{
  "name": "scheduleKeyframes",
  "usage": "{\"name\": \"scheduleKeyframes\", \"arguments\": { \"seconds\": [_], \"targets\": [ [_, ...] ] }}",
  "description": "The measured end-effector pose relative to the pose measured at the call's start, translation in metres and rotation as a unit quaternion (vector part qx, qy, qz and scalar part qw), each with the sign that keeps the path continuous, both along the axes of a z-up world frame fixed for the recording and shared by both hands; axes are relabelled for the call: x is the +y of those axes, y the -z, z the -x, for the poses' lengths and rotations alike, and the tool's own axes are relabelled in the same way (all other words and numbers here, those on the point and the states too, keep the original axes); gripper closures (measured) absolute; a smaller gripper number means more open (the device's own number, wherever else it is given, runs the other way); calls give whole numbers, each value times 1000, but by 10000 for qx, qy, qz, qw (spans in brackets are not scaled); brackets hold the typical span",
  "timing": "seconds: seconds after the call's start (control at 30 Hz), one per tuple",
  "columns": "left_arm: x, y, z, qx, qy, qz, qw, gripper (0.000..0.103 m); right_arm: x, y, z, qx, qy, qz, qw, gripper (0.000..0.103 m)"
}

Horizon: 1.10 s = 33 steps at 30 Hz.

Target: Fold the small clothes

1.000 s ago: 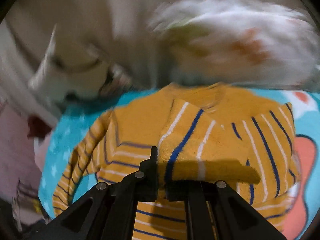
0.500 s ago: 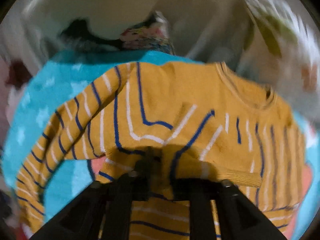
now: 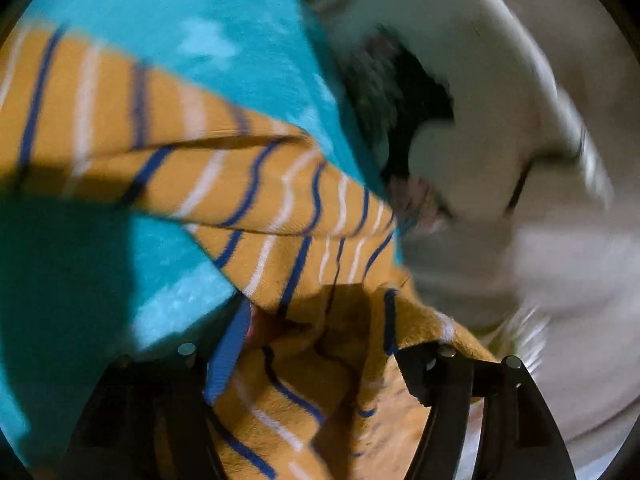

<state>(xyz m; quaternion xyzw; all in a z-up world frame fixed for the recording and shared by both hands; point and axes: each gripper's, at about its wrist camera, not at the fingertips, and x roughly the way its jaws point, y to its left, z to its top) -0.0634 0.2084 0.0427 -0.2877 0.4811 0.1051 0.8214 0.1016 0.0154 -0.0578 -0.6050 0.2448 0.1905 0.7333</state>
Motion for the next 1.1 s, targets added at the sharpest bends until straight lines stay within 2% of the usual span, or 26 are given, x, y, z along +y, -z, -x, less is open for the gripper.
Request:
{"name": "scheduleKeyframes", "arguments": {
  "seconds": [0.13,0.23,0.27,0.33,0.37,0.4,0.47,0.53,0.63,0.7,0.8,0.87,0.9,0.97,1.0,1.03,1.1],
  "targets": [
    [-2,2,-4,-23,47,82,10000,41,6,10,11,-490,-716,780,9932,29],
    [-3,1,-7,-34,75,103,9999,41,13,10,20,-822,-1122,1129,9838,21],
    [-4,0,-8,-51,85,99,9999,41,13,3,15,-719,-1003,1015,9872,20],
    [-5,-1,-9,-84,88,68,9999,41,1,-25,-2,-317,-344,293,9985,20],
    [-5,-2,-9,-86,80,51,9999,41,-12,-44,-14,-97,100,-193,9997,20],
    [-5,-2,-9,-87,65,48,9999,41,-33,-65,-28,112,610,-765,9951,20],
    [-6,-1,-8,-67,29,56,10000,41,-83,-95,-51,300,1471,-1627,9752,20],
    [-8,2,-7,-16,-10,66,10000,41,-148,-114,-75,323,2415,-2238,9437,20],
    [-16,4,-5,47,-13,98,9999,40,-247,-110,-123,500,3821,-2702,8823,20],
    [-25,4,-4,78,-6,83,9999,40,-293,-100,-135,604,4368,-2920,8487,19],
    [-43,2,-4,130,27,22,9999,40,-328,-78,-151,966,4733,-3018,8219,19],
    [-54,0,-3,153,50,-8,9999,40,-338,-65,-159,1309,4788,-3282,8037,20],
    [-61,-1,-3,176,40,-32,9998,40,-340,-61,-158,1475,4769,-3445,7951,41],
    [-73,-3,-2,193,6,-31,9998,40,-344,-53,-150,1850,4737,-3804,7725,93],
    [-78,-5,-1,179,-12,-19,9998,40,-347,-55,-147,1966,4739,-3933,7629,94],
    [-83,-7,-1,160,-42,-17,9999,40,-351,-60,-145,1956,4696,-4048,7599,95],
    [-96,-12,1,117,-86,-72,9999,40,-364,-72,-144,1888,4643,-4135,7601,96]
  ]
}}
